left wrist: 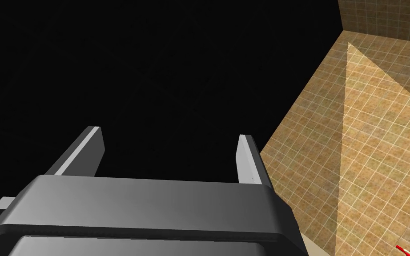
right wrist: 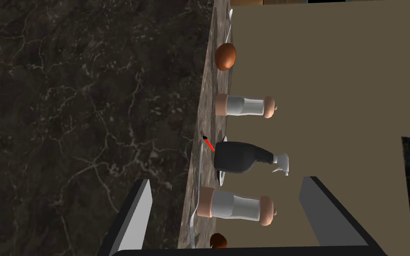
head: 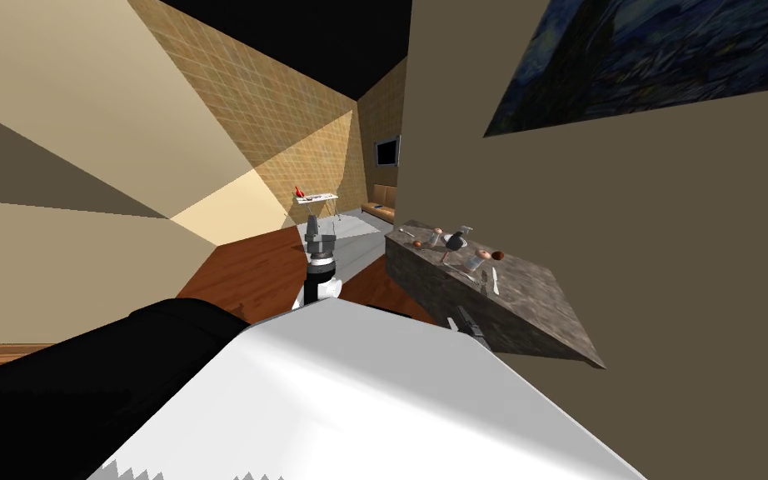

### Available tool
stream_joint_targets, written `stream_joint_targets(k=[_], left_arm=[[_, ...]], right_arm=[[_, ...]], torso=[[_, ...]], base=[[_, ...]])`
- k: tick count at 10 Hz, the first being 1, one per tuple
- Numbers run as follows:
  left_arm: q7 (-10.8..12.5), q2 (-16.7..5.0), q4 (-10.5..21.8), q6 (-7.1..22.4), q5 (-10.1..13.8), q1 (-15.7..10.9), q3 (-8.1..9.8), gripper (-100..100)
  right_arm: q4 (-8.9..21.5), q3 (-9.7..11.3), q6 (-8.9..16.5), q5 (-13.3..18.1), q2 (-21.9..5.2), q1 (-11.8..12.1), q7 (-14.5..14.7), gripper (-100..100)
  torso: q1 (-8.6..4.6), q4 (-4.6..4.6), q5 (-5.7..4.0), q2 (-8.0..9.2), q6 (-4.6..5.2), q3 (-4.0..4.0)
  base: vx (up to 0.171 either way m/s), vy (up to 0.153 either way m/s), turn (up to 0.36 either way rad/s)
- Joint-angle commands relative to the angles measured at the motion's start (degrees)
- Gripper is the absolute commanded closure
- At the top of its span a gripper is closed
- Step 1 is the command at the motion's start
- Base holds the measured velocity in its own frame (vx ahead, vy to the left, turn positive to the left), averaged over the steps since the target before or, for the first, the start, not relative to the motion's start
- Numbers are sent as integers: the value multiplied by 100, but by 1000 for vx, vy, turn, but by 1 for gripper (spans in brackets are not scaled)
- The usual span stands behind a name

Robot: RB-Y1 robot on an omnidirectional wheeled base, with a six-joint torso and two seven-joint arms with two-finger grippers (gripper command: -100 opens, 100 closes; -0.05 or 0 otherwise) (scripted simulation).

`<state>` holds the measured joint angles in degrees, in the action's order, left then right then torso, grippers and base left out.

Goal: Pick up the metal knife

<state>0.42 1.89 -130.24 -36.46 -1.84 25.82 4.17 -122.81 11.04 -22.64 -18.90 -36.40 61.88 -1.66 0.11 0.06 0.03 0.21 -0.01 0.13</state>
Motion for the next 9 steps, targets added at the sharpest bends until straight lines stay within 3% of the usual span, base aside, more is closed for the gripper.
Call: stream_joint_targets(k=[1, 2, 5, 6, 7, 9], left_arm=[[0, 0, 0, 0, 0, 0, 0, 0], [0, 0, 0, 0, 0, 1, 1, 0], [0, 0, 0, 0, 0, 0, 0, 0], [0, 0, 0, 0, 0, 1, 1, 0], [0, 0, 0, 0, 0, 1, 0, 0], [0, 0, 0, 0, 0, 1, 0, 0]], right_arm=[[-4, -24, 86, -98, -192, 186, -58, -100], [130, 19, 137, -234, -407, 416, -128, -100], [269, 59, 184, -364, -740, 718, -199, -100], [413, 96, 225, -486, -999, 942, -270, -100], [413, 96, 225, -486, -1017, 976, -270, -100], [712, 162, 290, -705, -1463, 1386, -413, -100]], torso=[[0, 0, 0, 0, 0, 0], [-3, 0, 0, -5, 2, -2], [-1, -2, 0, -10, -1, -6], [-5, -2, 0, -11, 2, -6], [-3, -2, -1, -13, 0, -7], [-8, -3, -1, -15, 0, -9]], base=[[-27, 45, 79], [-28, 64, 192], [-16, 50, 116], [-7, 52, 154], [-4, 37, 98], [-1, 51, 271]])
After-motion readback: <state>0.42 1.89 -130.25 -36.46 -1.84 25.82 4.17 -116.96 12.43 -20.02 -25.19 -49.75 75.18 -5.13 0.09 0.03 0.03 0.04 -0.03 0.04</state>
